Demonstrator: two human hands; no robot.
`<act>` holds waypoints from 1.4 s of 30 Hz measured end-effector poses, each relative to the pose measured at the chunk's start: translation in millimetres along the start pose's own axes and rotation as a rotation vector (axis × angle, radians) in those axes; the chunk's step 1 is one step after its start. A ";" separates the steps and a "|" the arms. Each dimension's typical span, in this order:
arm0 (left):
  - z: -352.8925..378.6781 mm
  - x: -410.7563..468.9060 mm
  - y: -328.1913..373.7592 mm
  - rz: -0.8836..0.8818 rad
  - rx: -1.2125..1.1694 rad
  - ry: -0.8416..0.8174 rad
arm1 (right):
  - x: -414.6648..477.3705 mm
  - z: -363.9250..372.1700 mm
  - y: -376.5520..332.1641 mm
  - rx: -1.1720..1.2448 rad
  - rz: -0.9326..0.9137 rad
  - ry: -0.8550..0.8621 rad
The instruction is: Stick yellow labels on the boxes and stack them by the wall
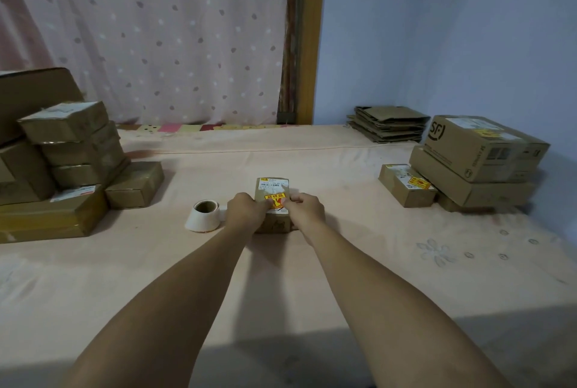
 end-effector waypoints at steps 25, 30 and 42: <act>167.8 -102.6 193.2 0.157 -0.555 -0.261 | 37.7 -276.4 20.7 0.046 -0.024 0.519; 206.2 -107.1 211.9 0.197 -0.566 -0.314 | 51.1 -303.6 35.4 0.100 -0.004 0.564; 252.6 -99.8 231.6 0.204 -0.493 -0.252 | 79.9 -317.3 50.8 -0.039 0.002 0.559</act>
Point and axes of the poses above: each hand's wrist, its own x-axis towards the middle knuckle, its own z-axis out of the palm, y = z × x, the point moved 7 cm from there along x, towards the middle knuckle, and after that the axes turned 5 degrees about y, right-handed, at the moved point
